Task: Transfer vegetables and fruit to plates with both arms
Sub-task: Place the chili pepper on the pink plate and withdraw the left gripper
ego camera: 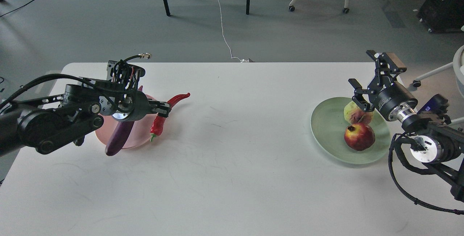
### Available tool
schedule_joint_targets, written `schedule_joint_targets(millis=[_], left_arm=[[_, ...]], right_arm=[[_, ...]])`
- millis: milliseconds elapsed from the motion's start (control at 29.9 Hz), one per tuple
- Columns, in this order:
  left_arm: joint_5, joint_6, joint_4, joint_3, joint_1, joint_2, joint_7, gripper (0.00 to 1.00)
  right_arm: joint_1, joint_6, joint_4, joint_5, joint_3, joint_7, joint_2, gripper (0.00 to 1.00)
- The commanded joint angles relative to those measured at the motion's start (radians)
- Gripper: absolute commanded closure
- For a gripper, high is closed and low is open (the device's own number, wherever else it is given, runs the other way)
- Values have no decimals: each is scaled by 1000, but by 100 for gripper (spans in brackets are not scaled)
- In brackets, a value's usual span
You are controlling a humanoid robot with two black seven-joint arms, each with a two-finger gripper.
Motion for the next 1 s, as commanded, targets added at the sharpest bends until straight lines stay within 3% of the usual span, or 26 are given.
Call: schedule_joint_targets(millis=[0, 67, 100, 134, 200, 234, 468, 535, 635, 702, 768, 969], left_arm=[[-12, 8, -3, 8, 13, 56, -1, 89], [-14, 23, -3, 1, 36, 59, -1, 84], [-23, 39, -3, -2, 55, 54, 2, 75], [-41, 53, -3, -2, 61, 53, 2, 61], [-95, 71, -4, -1, 63, 53, 1, 21], [-107, 71, -4, -1, 62, 53, 1, 14], [-121, 73, -4, -27, 55, 67, -22, 5], [-146, 79, -7, -111, 58, 76, -60, 2], [-306, 99, -13, -281, 105, 61, -175, 2], [-461, 141, -15, -363, 157, 25, -250, 2], [-604, 209, -15, -424, 187, -22, -297, 2], [-810, 408, -3, -501, 300, -160, -321, 2]], right_arm=[[0, 0, -2, 0, 0, 0, 6, 1], [0, 0, -2, -1, 0, 0, 9, 1], [0, 0, -2, -1, 0, 0, 9, 1], [0, 0, -2, -1, 0, 0, 9, 1], [0, 0, 0, -1, -2, 0, 7, 1], [0, 0, -2, -1, -2, 0, 6, 1], [0, 0, 1, -1, 0, 0, 3, 1], [8, 0, 3, -1, 4, 0, -3, 1], [41, 2, 4, 0, 7, 0, -10, 1], [84, 2, 1, 0, 7, 0, -11, 1], [120, -6, 1, 17, 12, 0, -8, 1], [149, -51, 1, 37, 10, 0, 36, 1]])
